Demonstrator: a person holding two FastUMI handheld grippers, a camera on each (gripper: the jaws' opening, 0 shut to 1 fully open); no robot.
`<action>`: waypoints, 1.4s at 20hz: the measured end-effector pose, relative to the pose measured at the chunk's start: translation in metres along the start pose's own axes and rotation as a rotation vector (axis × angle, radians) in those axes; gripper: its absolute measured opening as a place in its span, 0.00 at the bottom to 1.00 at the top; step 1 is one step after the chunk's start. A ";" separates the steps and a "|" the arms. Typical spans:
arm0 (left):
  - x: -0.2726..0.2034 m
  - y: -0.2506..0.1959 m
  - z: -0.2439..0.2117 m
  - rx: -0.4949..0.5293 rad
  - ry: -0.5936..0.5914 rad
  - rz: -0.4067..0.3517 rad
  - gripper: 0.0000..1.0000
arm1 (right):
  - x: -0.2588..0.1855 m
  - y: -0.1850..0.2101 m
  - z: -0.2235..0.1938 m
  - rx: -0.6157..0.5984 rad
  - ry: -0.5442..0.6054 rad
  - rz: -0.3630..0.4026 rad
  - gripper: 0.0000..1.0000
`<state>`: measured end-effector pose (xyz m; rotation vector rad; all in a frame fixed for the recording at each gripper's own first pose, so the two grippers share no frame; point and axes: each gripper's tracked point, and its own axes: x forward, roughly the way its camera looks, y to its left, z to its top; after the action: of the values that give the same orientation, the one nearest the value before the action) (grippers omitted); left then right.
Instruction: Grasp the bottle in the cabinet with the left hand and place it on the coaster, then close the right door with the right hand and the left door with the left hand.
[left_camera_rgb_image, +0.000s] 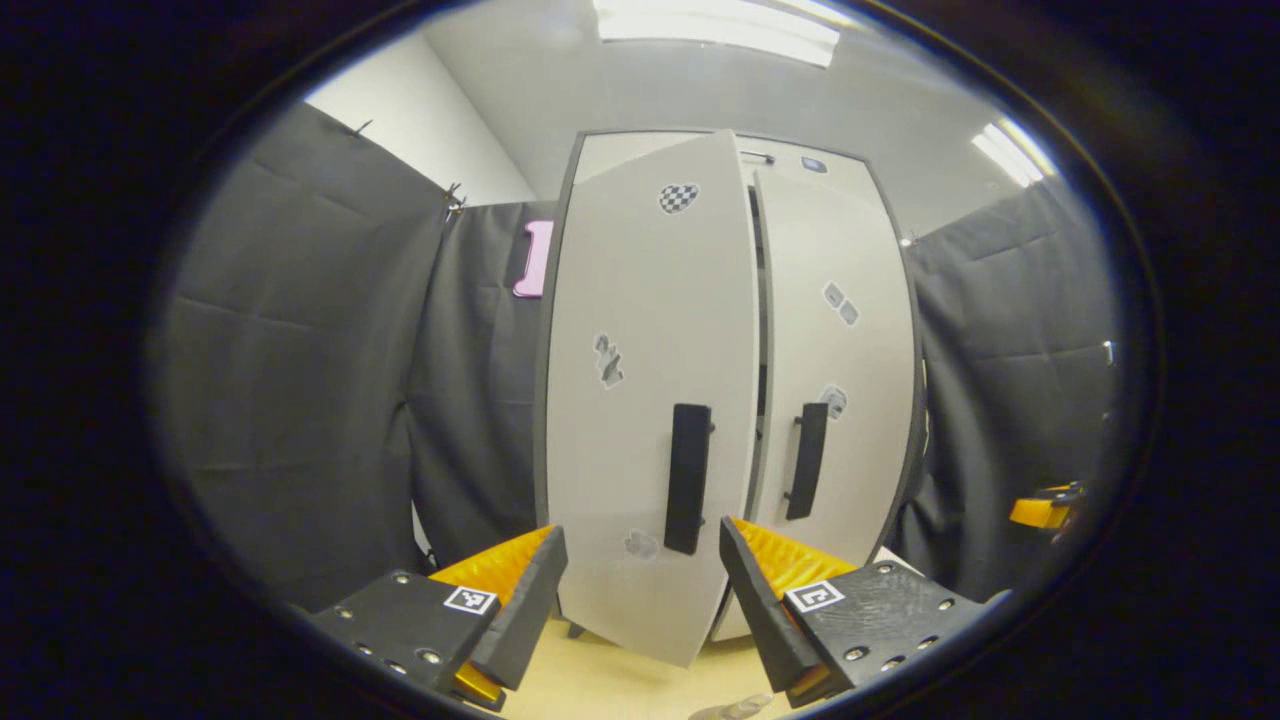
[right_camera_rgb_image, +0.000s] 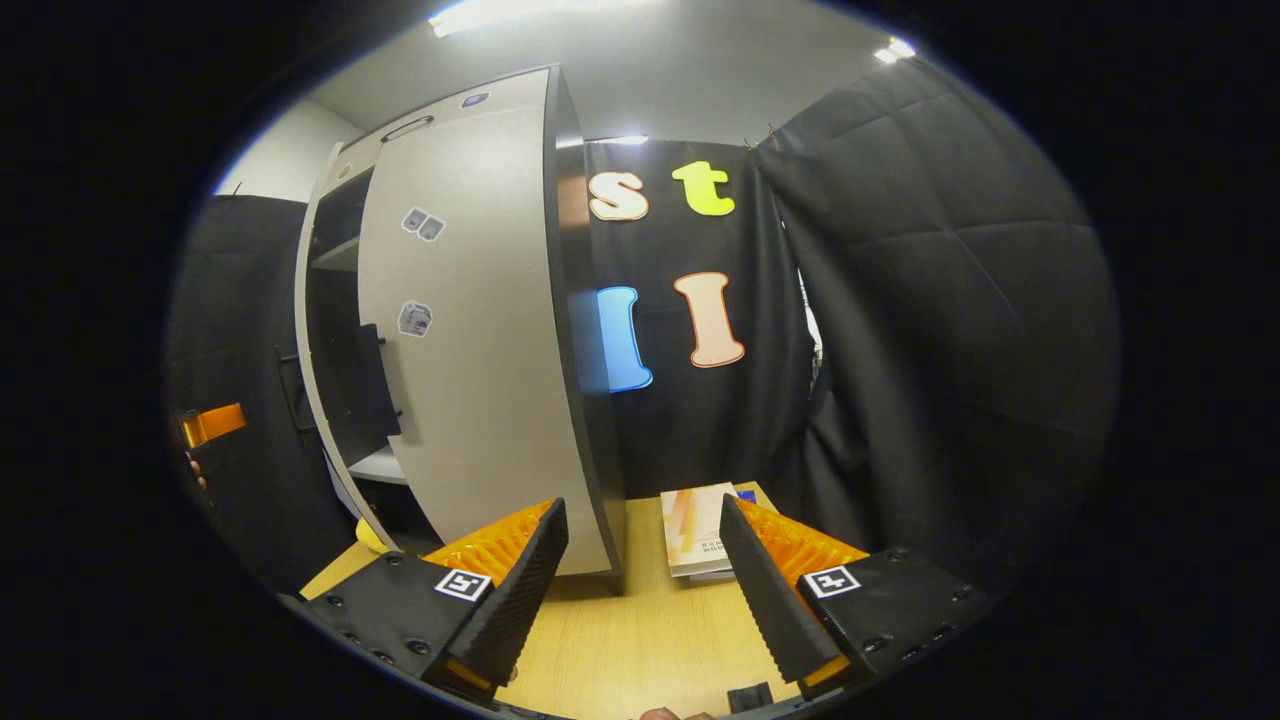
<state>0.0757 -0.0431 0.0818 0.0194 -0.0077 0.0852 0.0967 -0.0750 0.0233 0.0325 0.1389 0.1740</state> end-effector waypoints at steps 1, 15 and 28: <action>-0.010 0.000 -0.002 0.004 0.009 0.004 0.89 | 0.002 0.000 -0.001 -0.003 0.004 0.008 0.98; -0.048 0.059 0.000 -0.058 -0.053 0.059 0.90 | 0.012 0.026 0.024 -0.006 -0.067 -0.009 0.98; -0.022 0.098 -0.014 -0.056 -0.027 0.004 0.90 | -0.009 0.041 0.021 -0.049 -0.110 -0.075 0.92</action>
<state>0.0453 0.0532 0.0691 -0.0357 -0.0368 0.0884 0.0836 -0.0365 0.0469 -0.0123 0.0261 0.1002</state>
